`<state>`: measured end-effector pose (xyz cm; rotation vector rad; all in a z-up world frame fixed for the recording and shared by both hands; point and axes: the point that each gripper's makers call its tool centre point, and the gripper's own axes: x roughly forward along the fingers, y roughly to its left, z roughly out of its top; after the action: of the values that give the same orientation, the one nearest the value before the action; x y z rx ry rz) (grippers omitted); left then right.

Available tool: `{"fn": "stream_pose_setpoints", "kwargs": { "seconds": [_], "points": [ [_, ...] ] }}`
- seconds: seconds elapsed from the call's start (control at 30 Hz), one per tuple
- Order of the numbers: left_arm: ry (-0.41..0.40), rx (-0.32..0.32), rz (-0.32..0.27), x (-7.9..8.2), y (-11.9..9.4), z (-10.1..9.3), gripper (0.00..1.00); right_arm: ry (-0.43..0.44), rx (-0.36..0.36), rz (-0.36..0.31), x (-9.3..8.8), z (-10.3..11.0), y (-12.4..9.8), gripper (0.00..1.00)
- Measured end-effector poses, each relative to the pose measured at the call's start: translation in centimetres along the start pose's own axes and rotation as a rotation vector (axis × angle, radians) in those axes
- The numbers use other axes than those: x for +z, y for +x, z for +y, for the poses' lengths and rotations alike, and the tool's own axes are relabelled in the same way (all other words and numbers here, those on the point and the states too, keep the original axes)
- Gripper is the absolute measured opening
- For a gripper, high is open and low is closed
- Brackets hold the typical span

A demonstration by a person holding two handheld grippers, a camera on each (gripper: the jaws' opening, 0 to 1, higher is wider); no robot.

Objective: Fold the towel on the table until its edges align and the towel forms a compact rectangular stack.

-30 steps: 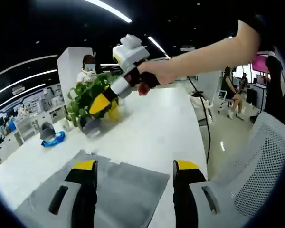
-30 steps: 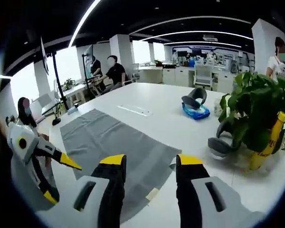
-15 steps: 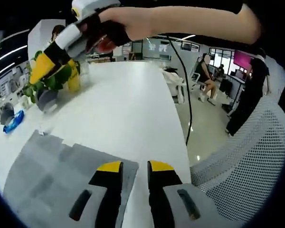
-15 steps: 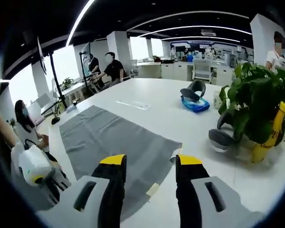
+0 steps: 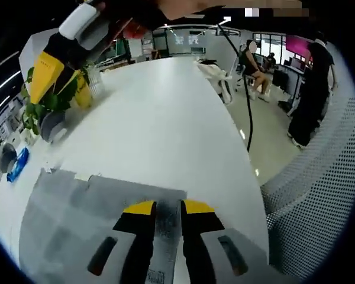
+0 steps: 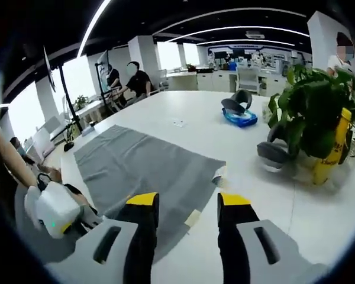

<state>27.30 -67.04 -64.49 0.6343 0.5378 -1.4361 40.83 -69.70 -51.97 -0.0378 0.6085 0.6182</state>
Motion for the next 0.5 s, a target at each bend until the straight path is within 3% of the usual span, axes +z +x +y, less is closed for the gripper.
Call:
{"fn": "stream_pose_setpoints", "kwargs": {
  "seconds": [0.17, 0.3, 0.5],
  "points": [
    [0.021, 0.004, 0.027, -0.2, 1.0, -0.4, 0.16, 0.012, -0.004, -0.009, 0.2, 0.2, -0.2, 0.38],
    [-0.075, 0.011, 0.025, -0.3, 1.1, 0.1, 0.09, -0.006, -0.003, 0.007, 0.0, 0.4, -0.2, 0.38],
    [-0.074, 0.0, 0.007, 0.1, 1.3, 0.1, 0.12, 0.016, -0.002, 0.001, 0.1, 0.3, 0.2, 0.36]
  ]
}}
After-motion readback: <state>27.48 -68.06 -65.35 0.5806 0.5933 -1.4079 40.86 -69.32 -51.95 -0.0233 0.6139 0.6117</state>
